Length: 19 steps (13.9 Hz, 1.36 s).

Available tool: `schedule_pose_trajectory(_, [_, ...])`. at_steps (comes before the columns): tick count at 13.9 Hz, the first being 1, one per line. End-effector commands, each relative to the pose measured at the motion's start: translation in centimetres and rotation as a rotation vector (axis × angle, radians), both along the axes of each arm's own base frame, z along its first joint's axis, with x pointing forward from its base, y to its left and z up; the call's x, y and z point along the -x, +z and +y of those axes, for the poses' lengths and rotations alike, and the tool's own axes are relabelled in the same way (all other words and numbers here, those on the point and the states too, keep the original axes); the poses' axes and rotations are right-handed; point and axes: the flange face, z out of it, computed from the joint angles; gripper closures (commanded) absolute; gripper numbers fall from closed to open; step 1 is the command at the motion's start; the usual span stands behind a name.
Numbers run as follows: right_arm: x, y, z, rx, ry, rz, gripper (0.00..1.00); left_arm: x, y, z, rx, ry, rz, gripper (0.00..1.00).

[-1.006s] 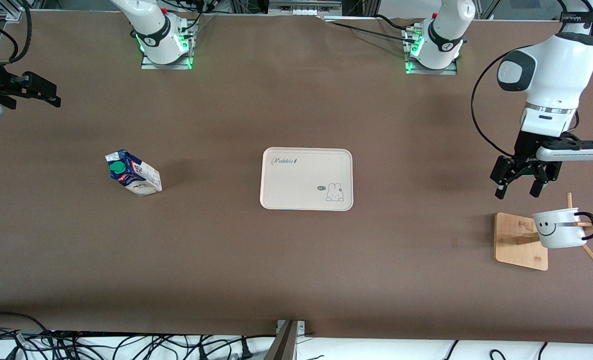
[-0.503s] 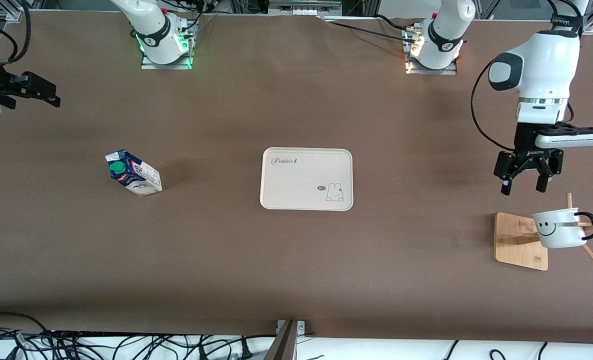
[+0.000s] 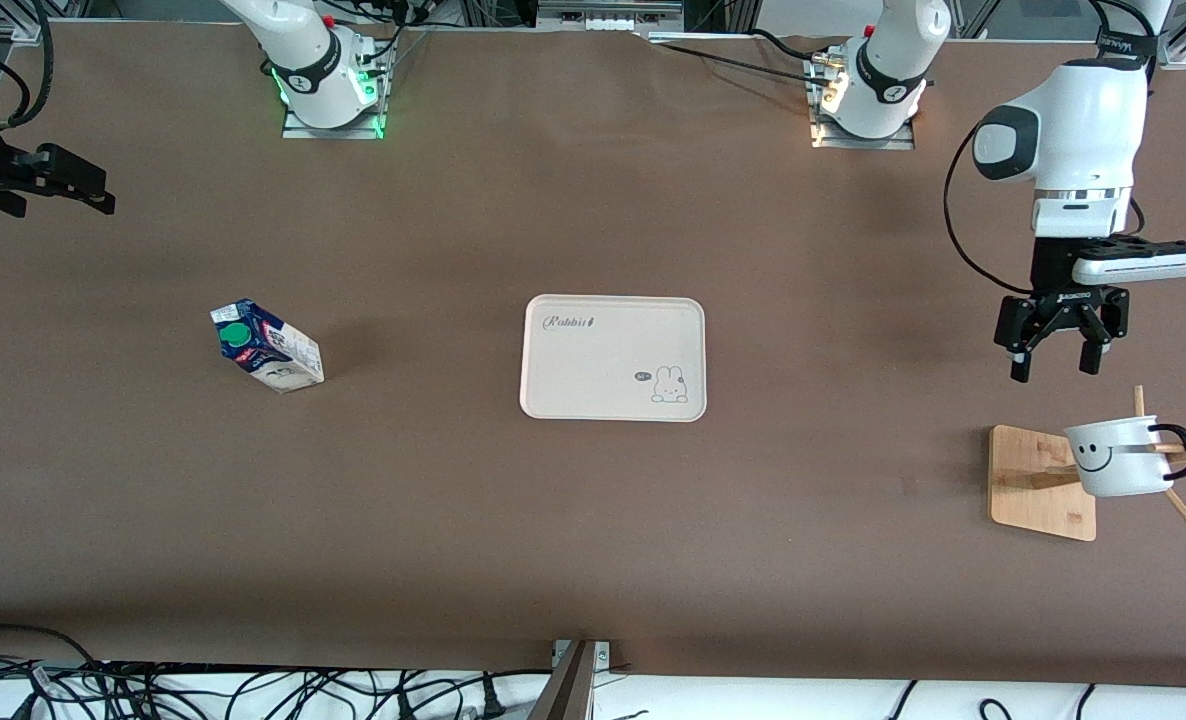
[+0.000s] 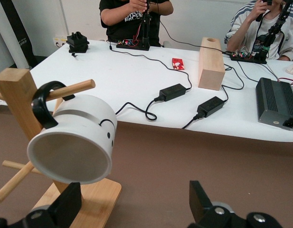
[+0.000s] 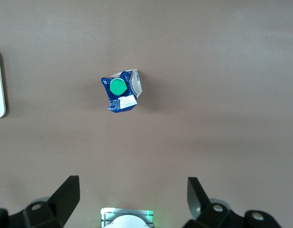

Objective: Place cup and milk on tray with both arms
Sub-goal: 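Move the left gripper down toward the white mug on the stand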

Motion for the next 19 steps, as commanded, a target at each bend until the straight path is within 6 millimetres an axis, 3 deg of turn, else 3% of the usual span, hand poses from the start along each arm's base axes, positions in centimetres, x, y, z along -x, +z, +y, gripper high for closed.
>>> schedule_pose_trajectory(1, [0.0,0.4,-0.3,0.008,-0.013,0.006,0.0,0.3,-0.3,0.7,-0.005,0.017,0.002,0.0])
schedule_pose_trajectory(4, [0.0,0.4,-0.3,0.008,-0.013,0.006,0.0,-0.1,-2.0,1.5,-0.004,0.032,0.034,0.0])
schedule_pose_trajectory(19, [0.0,0.4,-0.3,0.008,-0.013,0.006,0.0,-3.9,-2.5,1.9,-0.012,0.029,0.017,0.0])
